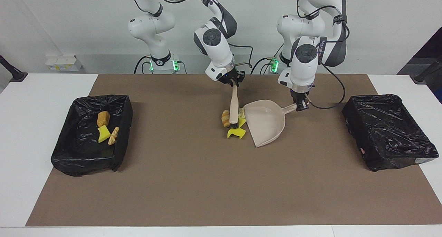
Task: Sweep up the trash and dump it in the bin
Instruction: 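Sweep the yellow sponges and rolls into the dustpan with the right gripper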
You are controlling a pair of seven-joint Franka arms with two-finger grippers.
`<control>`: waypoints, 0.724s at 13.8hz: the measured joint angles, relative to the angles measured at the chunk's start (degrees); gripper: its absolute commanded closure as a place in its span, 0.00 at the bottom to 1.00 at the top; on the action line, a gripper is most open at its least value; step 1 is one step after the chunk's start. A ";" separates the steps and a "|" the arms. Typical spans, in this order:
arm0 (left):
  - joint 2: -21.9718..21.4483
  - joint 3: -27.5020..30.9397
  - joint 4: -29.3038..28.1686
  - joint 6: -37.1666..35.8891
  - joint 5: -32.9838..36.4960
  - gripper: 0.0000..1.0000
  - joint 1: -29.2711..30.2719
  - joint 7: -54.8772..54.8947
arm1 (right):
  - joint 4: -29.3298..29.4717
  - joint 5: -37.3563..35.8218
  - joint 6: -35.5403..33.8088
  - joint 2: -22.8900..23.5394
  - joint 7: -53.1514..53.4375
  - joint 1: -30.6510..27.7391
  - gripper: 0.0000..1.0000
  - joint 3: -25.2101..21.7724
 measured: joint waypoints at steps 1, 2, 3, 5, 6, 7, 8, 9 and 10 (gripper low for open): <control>0.00 0.05 -0.18 0.12 0.00 1.00 0.07 -0.01 | 0.96 0.06 0.00 0.40 0.01 0.75 1.00 0.04; 0.00 0.12 -0.30 0.17 0.00 1.00 0.17 -0.01 | 1.68 0.11 -0.01 0.54 0.23 1.67 1.00 0.06; 0.00 0.22 -0.42 0.18 0.00 1.00 0.22 -0.01 | 2.49 0.11 -0.04 0.55 0.96 2.84 1.00 0.08; 0.00 0.36 -0.62 0.31 -0.04 1.00 0.59 -0.01 | 4.37 0.11 -0.78 0.43 2.91 5.08 1.00 0.12; 0.00 0.35 -0.71 0.49 -0.15 1.00 0.98 0.00 | 5.14 0.11 -2.32 0.00 3.21 5.42 1.00 0.12; 0.00 0.40 -0.75 0.62 -0.27 1.00 1.25 0.00 | 5.64 0.00 -4.72 -0.89 3.21 5.15 1.00 -0.04; 0.00 0.41 -0.76 0.76 -0.55 1.00 1.50 0.00 | 5.84 -0.46 -7.66 -1.97 3.21 4.39 1.00 -0.36; 0.00 0.42 -0.77 1.06 -1.26 1.00 1.80 0.00 | 5.80 -1.86 -10.88 -2.99 3.21 3.05 1.00 -0.61; 0.01 0.46 -0.82 1.54 -2.23 1.00 2.20 0.00 | 5.51 -3.67 -13.39 -3.59 3.21 1.62 1.00 -0.72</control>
